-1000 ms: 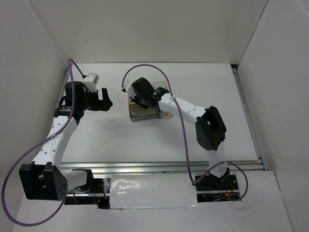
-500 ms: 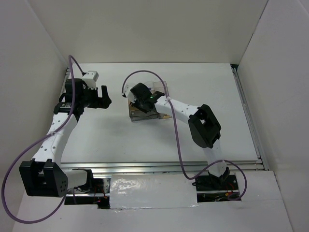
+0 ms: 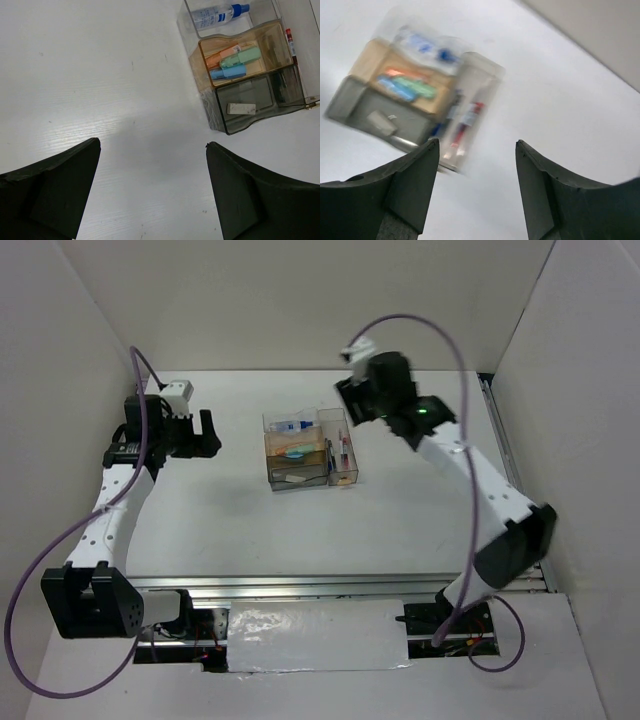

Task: Sort the stationery into containers
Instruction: Place the stationery into the container

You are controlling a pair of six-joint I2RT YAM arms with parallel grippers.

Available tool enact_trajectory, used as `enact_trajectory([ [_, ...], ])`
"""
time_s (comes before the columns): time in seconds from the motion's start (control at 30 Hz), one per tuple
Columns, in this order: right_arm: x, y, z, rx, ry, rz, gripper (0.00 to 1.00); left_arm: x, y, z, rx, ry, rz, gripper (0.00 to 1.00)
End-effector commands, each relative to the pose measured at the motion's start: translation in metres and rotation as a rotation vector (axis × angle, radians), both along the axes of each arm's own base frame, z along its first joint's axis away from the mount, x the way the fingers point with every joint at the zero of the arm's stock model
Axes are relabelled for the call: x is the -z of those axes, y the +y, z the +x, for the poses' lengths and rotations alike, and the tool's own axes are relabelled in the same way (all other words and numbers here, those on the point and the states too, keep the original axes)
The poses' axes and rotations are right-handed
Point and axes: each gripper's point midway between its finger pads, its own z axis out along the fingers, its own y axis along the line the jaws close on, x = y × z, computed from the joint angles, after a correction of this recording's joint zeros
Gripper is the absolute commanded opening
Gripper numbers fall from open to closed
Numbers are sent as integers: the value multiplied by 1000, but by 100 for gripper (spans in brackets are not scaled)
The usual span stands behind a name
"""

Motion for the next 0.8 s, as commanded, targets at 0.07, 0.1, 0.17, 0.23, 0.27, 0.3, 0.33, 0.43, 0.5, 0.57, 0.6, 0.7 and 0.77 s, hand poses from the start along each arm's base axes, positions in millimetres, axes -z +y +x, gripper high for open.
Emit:
enact_trajectory([
  [0.07, 2, -116, -26, 219, 38, 60, 69, -2, 6, -9, 9, -23, 16, 99],
  [0.1, 28, -144, -30, 288, 86, 44, 69, -1, 9, -10, -2, -23, 30, 99],
  [0.17, 33, -168, -38, 340, 76, 73, 69, 12, 15, -14, -17, 1, 40, 99],
  [0.23, 64, -200, -47, 421, 128, 79, 70, 27, 18, -18, -19, 24, 46, 99],
  [0.27, 68, -206, -48, 434, 122, 98, 70, 32, 21, -19, -24, 33, 49, 99],
  [0.3, 87, -223, -54, 480, 158, 96, 70, 35, 23, -21, -20, 35, 63, 99],
  [0.33, 93, -229, -55, 497, 166, 101, 70, 42, 27, -23, -32, 44, 78, 99],
  [0.43, 121, -246, -65, 532, 251, 113, 70, 55, 39, -29, -41, 51, 157, 99],
  [0.5, 134, -249, -71, 546, 304, 129, 70, 62, 44, -35, -38, 56, 199, 99],
  [0.57, 148, -257, -76, 577, 350, 140, 70, 65, 49, -39, -44, 55, 235, 99],
  [0.6, 153, -259, -77, 583, 364, 146, 70, 73, 51, -43, -46, 70, 244, 99],
  [0.7, 161, -267, -82, 613, 372, 144, 70, 85, 55, -51, -51, 92, 262, 99],
  [0.77, 168, -268, -86, 622, 382, 135, 70, 91, 56, -52, -50, 103, 256, 99],
])
